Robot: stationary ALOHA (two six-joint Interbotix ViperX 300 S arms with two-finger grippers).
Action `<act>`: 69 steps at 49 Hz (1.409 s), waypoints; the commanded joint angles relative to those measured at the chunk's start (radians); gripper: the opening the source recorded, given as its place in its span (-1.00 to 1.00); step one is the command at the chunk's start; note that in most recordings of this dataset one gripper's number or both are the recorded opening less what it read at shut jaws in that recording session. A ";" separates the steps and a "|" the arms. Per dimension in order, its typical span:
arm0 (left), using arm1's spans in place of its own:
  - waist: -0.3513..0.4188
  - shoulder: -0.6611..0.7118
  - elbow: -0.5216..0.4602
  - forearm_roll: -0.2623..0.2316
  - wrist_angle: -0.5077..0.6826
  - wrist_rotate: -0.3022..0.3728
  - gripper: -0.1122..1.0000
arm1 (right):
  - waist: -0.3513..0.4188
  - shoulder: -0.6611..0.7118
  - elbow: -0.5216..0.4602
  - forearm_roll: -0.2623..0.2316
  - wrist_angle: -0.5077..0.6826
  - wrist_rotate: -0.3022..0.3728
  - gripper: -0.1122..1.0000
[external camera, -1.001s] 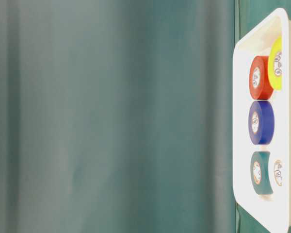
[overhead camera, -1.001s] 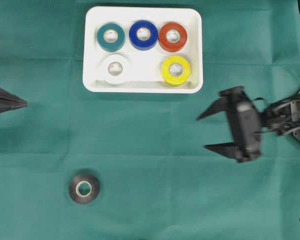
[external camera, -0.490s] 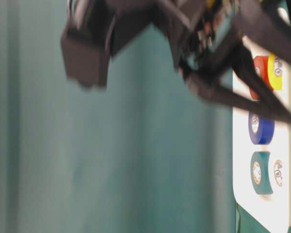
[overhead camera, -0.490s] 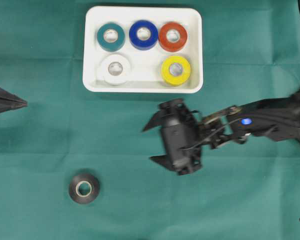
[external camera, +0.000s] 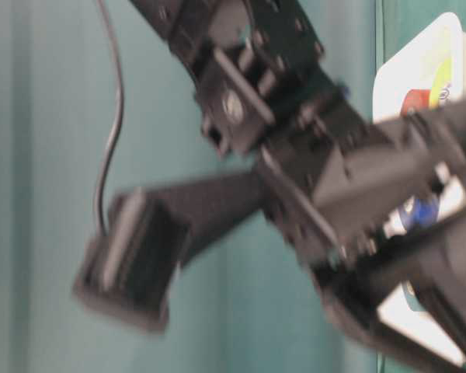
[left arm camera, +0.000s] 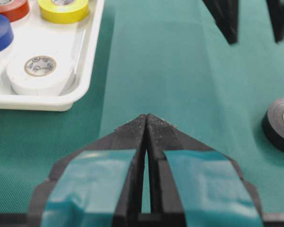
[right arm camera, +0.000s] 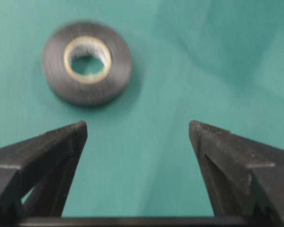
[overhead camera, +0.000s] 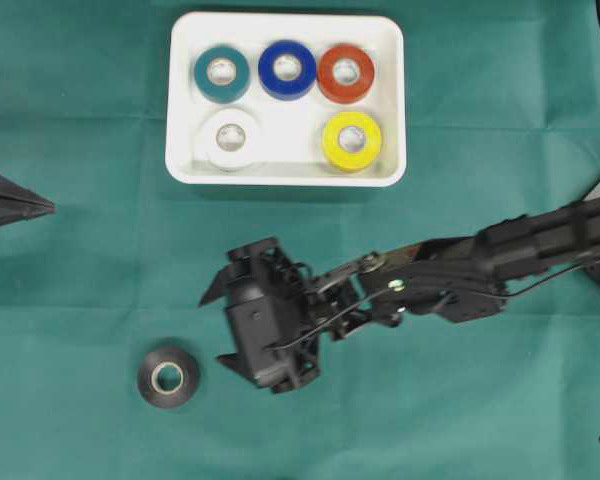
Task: Put the tape into the white case with the right arm.
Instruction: 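Move the right gripper left to the black tape and grasp it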
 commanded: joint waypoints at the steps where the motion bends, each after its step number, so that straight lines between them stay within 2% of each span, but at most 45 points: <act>1: 0.000 0.006 -0.012 -0.002 -0.011 -0.002 -0.79 | 0.018 0.014 -0.084 -0.002 0.000 0.002 0.31; 16: -0.002 0.006 -0.012 -0.002 -0.011 -0.002 -0.79 | 0.032 0.141 -0.282 0.012 0.081 0.009 0.32; 25: -0.002 0.006 -0.012 -0.002 -0.011 -0.002 -0.79 | 0.032 0.186 -0.347 0.020 0.161 0.072 0.32; 35: -0.002 0.006 -0.011 -0.003 -0.009 -0.002 -0.79 | 0.031 0.212 -0.368 0.020 0.196 0.109 0.32; 53: -0.002 0.006 -0.012 -0.003 -0.011 -0.002 -0.79 | 0.035 0.247 -0.374 0.028 0.247 0.112 0.32; 61: -0.002 0.006 -0.012 -0.003 -0.009 -0.002 -0.79 | 0.035 0.267 -0.399 0.057 0.308 0.112 0.31; 69: -0.002 0.006 -0.012 -0.003 -0.009 -0.002 -0.79 | 0.035 0.278 -0.413 0.063 0.330 0.110 0.31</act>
